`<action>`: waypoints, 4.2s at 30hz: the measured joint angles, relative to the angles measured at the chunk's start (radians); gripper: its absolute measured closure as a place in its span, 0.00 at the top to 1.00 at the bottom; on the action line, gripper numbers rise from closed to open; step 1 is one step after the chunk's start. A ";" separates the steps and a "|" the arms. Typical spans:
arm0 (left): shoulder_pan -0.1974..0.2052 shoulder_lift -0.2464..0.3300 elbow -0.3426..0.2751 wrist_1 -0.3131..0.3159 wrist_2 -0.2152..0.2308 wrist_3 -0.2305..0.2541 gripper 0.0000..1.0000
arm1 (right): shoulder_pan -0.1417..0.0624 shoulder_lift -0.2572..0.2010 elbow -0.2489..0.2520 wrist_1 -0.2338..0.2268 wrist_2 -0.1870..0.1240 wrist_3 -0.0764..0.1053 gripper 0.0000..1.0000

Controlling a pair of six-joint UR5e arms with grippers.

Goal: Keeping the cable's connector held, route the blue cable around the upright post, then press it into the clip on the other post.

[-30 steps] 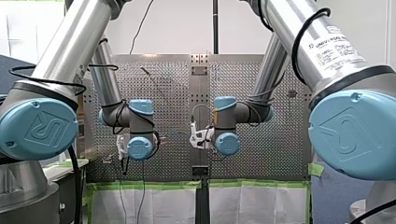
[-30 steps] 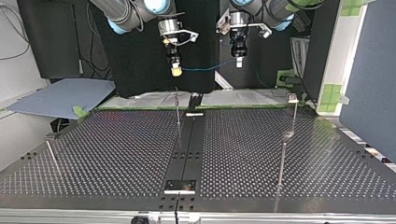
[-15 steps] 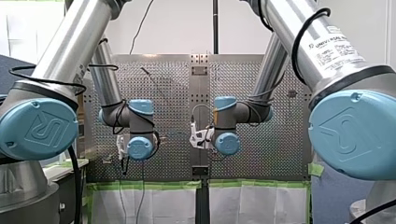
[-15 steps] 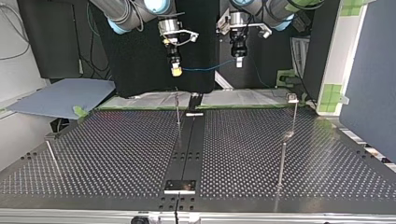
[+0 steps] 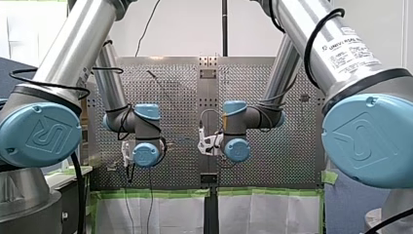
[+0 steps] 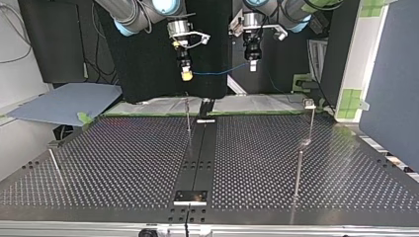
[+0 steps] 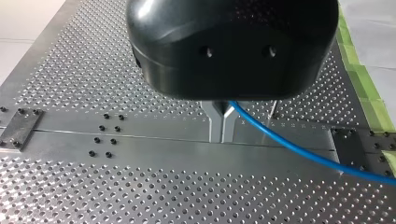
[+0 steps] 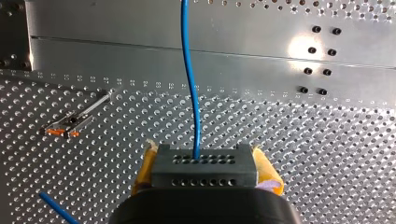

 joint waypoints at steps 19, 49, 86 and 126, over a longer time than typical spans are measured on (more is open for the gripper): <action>0.000 0.000 0.000 0.000 0.000 0.000 0.00 | 0.000 0.000 0.000 0.000 0.000 0.000 0.00; 0.000 0.000 0.000 0.000 0.000 0.000 0.00 | 0.000 0.000 0.000 0.000 0.000 0.000 0.00; -0.003 0.002 0.000 0.000 0.000 0.002 0.00 | 0.002 0.000 0.000 0.002 0.000 0.000 0.00; 0.007 -0.019 0.005 -0.227 0.045 0.092 0.00 | 0.027 0.154 -0.070 0.239 0.062 -0.017 0.00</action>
